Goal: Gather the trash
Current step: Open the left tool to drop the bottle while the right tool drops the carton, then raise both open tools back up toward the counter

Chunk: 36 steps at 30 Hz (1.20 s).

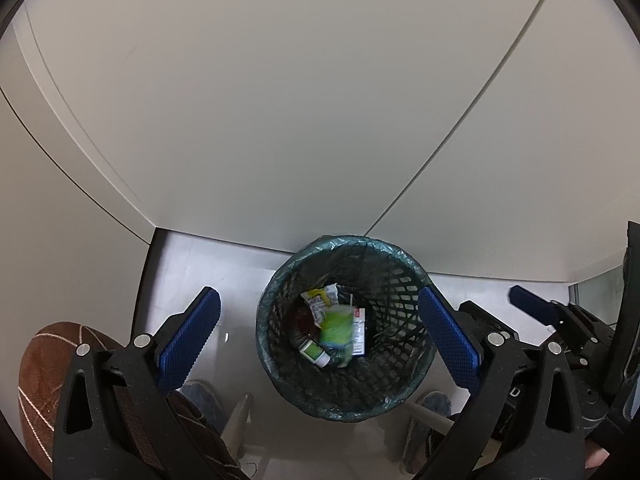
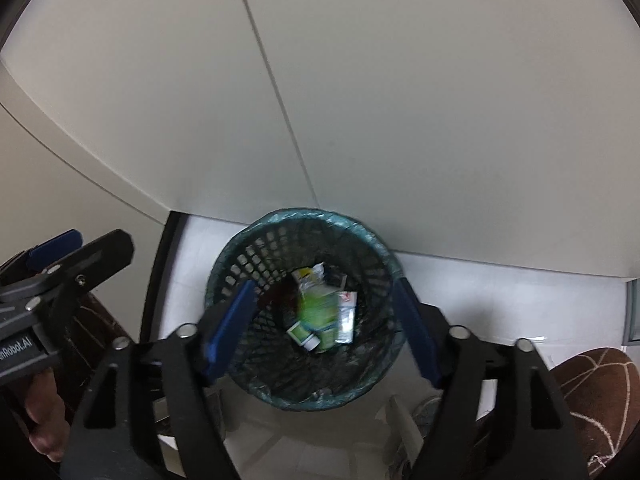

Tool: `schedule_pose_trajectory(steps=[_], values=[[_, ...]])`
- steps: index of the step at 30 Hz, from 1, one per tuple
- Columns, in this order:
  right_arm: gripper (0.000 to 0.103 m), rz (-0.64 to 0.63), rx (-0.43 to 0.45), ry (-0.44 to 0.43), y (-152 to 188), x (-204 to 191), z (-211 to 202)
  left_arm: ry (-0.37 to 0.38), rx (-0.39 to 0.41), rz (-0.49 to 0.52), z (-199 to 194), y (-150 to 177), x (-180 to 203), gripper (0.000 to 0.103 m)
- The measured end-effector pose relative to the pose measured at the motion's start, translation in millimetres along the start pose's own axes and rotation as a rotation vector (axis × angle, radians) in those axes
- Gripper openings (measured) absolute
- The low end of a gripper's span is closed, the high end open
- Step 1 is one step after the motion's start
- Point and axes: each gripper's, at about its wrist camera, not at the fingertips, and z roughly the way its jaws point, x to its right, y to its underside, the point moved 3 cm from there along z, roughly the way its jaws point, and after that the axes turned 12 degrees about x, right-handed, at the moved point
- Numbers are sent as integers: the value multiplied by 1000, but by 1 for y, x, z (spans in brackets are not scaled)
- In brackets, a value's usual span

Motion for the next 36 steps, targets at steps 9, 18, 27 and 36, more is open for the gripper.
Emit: schedule_pose_trajectory(steps=[9,18,27,36], values=[[83,65,37,116,-7,28,-29,-24,23,23,-6,0,-1,97],[87,77,207,114,-35,32,-98,-11,77,70,-46,-15,10,97],[94,30,300,100,-57,17,-147,8,134,72,-94,-38,16,97],[94,3,384,109,-79,15,-196,26,227,82,-153,-67,30,97]])
